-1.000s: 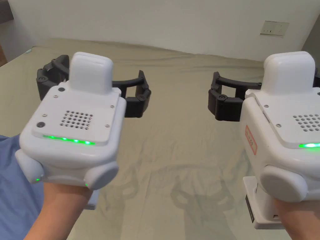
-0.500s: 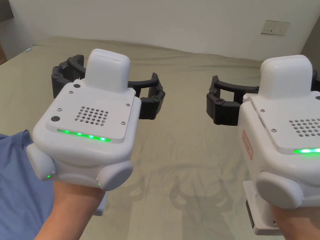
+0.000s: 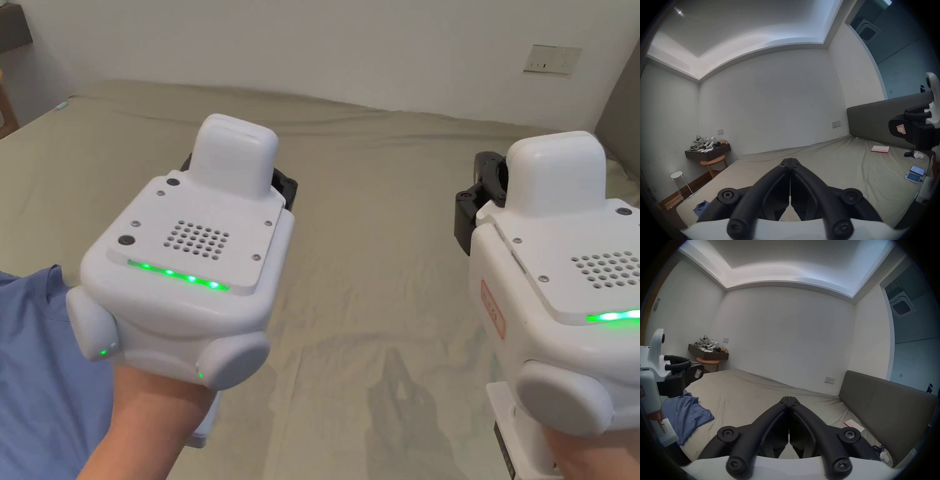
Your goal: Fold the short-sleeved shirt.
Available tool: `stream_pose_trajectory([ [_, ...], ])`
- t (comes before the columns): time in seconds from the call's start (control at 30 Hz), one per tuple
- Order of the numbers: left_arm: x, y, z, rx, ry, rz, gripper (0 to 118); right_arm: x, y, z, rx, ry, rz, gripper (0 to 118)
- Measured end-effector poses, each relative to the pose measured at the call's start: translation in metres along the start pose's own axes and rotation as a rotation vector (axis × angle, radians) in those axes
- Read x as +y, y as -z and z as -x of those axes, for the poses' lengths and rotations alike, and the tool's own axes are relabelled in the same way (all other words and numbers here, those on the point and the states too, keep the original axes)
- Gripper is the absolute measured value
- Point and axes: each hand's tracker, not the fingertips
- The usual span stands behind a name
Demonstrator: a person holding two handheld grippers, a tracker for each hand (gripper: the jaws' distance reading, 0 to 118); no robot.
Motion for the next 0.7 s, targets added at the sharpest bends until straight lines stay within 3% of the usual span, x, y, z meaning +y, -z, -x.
stream_pose_trajectory([
  [0.43,0.012,-0.006,0.011,0.021,-0.011,-0.014,0,0.008,-0.002,0.001,0.004,-0.007,-0.005,1],
  [0.7,0.011,-0.032,0.061,0.18,0.031,0.021,0,0.018,0.007,0.041,0.124,0.013,-0.031,1],
])
